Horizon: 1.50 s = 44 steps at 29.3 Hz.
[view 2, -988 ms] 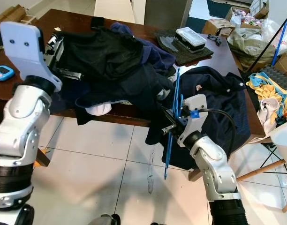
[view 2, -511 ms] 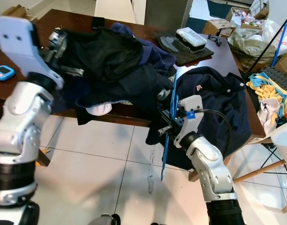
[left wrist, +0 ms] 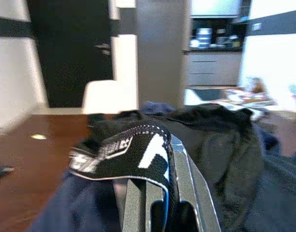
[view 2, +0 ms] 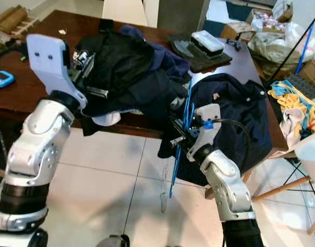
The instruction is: Hang hanger
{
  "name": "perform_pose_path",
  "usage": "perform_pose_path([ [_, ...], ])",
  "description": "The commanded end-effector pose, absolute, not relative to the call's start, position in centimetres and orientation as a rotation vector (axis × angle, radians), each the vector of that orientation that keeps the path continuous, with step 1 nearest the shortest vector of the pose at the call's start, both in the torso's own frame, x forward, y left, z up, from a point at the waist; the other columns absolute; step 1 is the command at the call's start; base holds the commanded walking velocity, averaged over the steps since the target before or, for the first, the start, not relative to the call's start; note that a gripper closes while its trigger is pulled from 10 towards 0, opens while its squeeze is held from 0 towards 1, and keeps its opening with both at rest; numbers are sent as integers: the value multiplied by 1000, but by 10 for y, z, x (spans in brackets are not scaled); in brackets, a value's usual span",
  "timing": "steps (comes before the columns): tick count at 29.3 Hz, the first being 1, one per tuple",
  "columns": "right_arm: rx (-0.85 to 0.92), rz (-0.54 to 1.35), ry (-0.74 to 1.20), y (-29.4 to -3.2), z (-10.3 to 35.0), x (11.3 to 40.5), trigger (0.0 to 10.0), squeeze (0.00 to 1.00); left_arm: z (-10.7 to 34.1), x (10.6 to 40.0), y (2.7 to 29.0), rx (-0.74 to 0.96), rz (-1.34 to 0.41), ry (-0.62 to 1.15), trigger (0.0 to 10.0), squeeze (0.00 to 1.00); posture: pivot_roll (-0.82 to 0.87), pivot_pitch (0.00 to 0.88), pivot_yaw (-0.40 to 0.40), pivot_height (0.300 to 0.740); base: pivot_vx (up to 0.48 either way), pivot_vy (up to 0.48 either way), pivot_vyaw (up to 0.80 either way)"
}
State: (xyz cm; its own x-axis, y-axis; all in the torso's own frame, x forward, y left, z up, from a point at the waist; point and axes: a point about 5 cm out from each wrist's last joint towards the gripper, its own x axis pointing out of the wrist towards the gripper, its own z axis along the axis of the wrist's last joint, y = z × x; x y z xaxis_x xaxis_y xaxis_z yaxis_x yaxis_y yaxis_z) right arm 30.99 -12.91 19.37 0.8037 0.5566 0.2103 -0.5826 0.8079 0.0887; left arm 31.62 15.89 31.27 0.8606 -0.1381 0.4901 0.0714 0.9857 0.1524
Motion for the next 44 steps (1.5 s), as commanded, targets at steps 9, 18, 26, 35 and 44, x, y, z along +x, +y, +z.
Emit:
perform_pose_path([
  [9,192,602,-196,-135,198,308,10000,0,320,314,154,166,-129,-565,10000,0,161,180,-88,740,0,-480,0],
  [18,200,603,-199,-135,199,308,10000,0,332,314,160,186,-103,-607,10000,0,158,175,-90,740,0,-480,0],
  [26,205,590,-196,-139,199,310,10000,0,345,312,153,200,-103,-633,10000,0,160,188,-90,740,0,-105,0],
  [35,204,583,-196,-140,199,310,10000,0,335,316,147,196,-118,-579,10000,0,158,189,-88,740,-67,0,0],
  [44,176,543,-171,-149,194,311,10000,0,312,318,132,159,-200,-494,10000,0,158,191,-84,740,-306,0,0],
])
